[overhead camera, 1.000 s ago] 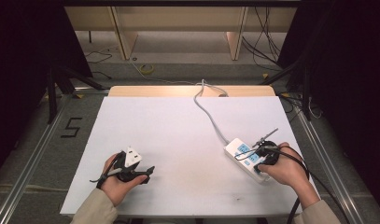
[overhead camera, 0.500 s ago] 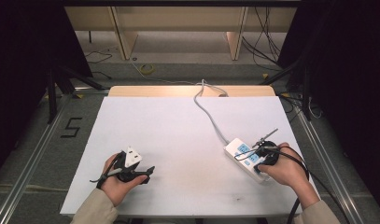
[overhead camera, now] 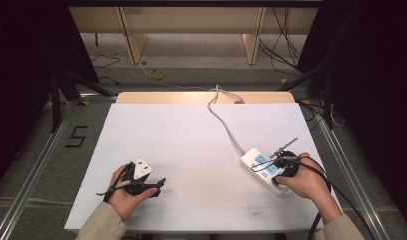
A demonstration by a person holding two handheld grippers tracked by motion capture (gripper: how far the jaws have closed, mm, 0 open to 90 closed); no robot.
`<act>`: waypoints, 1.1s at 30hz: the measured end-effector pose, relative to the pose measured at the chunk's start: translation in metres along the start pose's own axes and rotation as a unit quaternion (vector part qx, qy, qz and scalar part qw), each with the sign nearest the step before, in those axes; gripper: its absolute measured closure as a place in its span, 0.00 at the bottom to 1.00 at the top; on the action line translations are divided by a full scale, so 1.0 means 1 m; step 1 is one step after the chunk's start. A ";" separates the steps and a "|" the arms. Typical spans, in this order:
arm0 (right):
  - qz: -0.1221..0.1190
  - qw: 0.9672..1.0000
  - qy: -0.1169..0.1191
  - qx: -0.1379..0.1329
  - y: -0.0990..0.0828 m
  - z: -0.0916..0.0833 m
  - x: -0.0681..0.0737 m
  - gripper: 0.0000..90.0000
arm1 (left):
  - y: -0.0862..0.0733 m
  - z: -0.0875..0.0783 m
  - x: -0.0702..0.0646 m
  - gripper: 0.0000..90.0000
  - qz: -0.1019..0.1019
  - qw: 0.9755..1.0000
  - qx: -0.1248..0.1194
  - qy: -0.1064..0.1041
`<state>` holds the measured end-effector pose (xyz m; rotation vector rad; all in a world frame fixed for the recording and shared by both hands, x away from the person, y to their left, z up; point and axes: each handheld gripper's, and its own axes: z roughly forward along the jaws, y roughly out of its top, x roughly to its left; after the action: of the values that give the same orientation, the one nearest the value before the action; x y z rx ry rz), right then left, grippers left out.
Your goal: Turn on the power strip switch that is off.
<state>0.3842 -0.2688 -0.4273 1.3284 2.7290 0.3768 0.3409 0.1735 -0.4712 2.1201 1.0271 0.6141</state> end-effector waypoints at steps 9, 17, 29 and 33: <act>0.001 1.000 0.001 -0.001 0.000 0.000 0.000 1.00 | 0.000 0.000 0.000 0.29 0.001 1.000 0.000 0.000; 0.004 1.000 0.001 0.012 -0.001 0.000 0.000 1.00 | 0.000 0.000 0.000 0.29 0.001 1.000 0.000 0.000; 0.002 1.000 0.004 0.002 -0.005 0.000 0.000 1.00 | 0.000 0.001 0.000 0.29 0.003 1.000 0.003 -0.001; 0.003 1.000 0.003 0.002 -0.005 0.000 0.000 1.00 | 0.001 0.001 0.000 0.29 0.004 1.000 0.003 -0.002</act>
<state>0.3806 -0.2721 -0.4283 1.3390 2.7337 0.3765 0.3420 0.1726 -0.4717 2.1301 1.0204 0.6107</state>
